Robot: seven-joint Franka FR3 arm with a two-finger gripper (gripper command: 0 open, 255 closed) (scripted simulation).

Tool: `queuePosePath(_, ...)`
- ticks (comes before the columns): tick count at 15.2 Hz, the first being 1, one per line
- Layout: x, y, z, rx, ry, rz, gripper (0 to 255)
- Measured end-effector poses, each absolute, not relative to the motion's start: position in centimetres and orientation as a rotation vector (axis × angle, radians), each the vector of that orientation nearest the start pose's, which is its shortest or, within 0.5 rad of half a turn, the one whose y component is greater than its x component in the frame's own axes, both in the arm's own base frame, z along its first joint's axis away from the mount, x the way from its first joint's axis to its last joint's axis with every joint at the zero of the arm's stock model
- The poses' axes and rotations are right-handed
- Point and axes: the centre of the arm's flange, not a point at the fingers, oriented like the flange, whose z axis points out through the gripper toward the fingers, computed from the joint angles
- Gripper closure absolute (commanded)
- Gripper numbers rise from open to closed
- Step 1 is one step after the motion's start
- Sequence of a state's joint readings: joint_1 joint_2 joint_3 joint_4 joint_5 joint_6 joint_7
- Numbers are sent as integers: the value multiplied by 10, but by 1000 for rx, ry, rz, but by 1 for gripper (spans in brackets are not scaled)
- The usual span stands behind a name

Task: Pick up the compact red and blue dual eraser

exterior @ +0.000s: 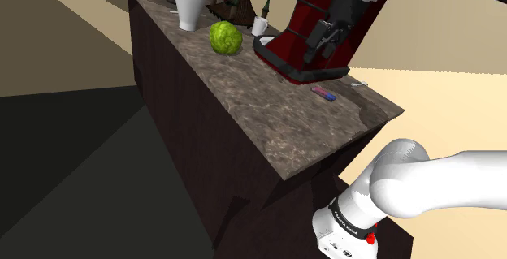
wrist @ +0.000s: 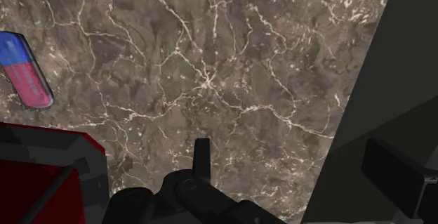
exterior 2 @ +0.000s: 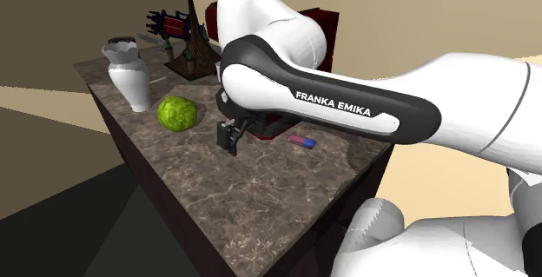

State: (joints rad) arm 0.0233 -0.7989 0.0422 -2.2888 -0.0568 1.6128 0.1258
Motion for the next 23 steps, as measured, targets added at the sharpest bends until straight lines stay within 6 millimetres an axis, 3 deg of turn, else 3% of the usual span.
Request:
queuePosePath(3,308,3,624,-3205,103,-197,0)
queuePosePath(23,328,-243,508,-3124,-136,-26,0)
